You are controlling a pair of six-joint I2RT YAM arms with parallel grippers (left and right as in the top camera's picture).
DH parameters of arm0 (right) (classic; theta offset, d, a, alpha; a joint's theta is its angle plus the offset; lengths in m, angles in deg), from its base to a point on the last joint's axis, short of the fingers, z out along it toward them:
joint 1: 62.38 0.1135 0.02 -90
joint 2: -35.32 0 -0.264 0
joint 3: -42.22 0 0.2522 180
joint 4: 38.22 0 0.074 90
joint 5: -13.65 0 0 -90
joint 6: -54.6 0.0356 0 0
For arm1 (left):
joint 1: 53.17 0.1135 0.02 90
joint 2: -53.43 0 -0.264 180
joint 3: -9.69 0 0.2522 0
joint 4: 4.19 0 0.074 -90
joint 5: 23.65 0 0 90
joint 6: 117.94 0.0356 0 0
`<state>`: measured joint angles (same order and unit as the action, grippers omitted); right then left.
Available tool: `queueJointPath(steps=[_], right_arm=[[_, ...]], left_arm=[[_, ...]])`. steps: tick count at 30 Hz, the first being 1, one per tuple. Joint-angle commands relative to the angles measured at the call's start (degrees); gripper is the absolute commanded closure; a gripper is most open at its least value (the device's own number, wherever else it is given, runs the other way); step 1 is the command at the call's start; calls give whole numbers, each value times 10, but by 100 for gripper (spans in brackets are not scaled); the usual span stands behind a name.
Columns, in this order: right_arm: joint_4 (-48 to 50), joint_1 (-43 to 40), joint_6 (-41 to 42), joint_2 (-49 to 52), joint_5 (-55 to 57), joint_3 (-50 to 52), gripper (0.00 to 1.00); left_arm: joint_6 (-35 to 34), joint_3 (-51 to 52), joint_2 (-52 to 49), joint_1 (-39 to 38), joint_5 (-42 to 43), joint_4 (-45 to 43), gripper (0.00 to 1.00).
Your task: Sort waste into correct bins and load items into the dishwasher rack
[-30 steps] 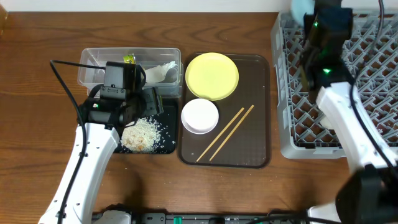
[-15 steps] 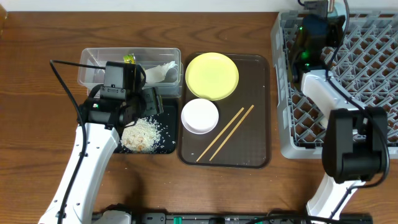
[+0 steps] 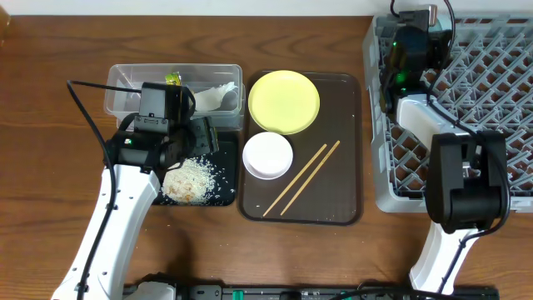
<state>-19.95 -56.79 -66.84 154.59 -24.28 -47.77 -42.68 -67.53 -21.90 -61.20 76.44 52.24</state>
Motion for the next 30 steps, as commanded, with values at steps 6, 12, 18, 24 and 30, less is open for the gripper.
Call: queueJointPath(steps=[6, 12, 18, 24, 30], right_arm=[[-19, 26, 24, 21, -16, -2, 99], [-82, 42, 73, 21, -26, -2, 99], [-156, 60, 105, 19, -26, -2, 88], [-174, 66, 124, 18, -4, -2, 91], [-174, 64, 124, 18, 16, -2, 95]], left_arm=[[8, -5, 1, 1, -7, 2, 31], [8, -5, 1, 1, -7, 2, 31], [8, -5, 1, 1, -7, 2, 31], [8, -5, 1, 1, -7, 2, 31], [8, -5, 1, 1, -7, 4, 31]])
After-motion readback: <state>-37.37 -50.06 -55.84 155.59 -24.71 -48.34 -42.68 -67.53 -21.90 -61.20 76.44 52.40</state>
